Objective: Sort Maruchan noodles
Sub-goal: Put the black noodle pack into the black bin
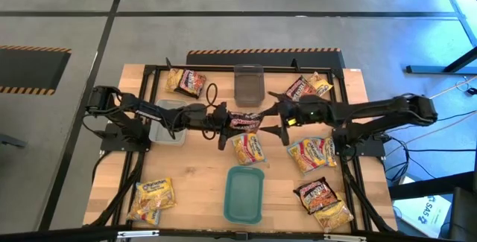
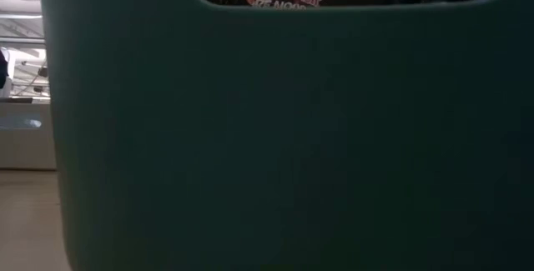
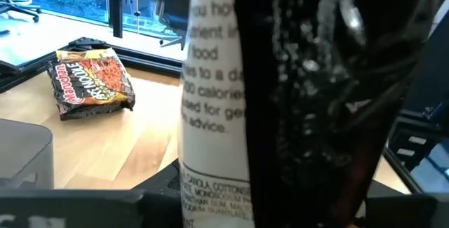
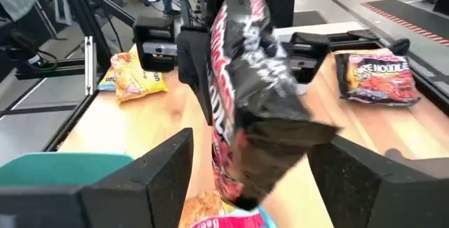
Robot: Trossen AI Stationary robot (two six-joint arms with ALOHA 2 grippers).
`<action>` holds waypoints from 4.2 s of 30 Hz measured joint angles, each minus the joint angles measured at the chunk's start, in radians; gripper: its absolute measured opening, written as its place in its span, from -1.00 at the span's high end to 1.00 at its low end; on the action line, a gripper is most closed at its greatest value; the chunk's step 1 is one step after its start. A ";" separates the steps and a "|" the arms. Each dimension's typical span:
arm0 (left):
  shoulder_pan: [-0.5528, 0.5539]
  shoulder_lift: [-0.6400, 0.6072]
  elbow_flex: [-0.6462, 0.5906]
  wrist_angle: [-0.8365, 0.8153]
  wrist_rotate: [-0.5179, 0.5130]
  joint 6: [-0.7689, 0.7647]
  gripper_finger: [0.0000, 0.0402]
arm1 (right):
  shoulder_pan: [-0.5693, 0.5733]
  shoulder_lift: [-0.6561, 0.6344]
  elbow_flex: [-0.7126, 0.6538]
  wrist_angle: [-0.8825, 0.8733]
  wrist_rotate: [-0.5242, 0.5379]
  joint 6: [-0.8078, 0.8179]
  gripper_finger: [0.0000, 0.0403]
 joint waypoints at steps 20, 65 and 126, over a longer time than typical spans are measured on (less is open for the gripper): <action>0.000 0.000 0.000 -0.029 -0.003 0.031 0.24 | 0.000 0.187 0.353 -0.283 -0.028 -0.057 -0.19; -0.008 -0.001 0.001 -0.053 -0.023 0.049 0.24 | 0.000 0.372 0.634 -0.724 0.006 -0.104 -0.41; -0.013 -0.348 0.001 -0.647 -0.083 0.080 -0.05 | -0.057 0.346 0.735 -0.838 0.098 -0.247 0.50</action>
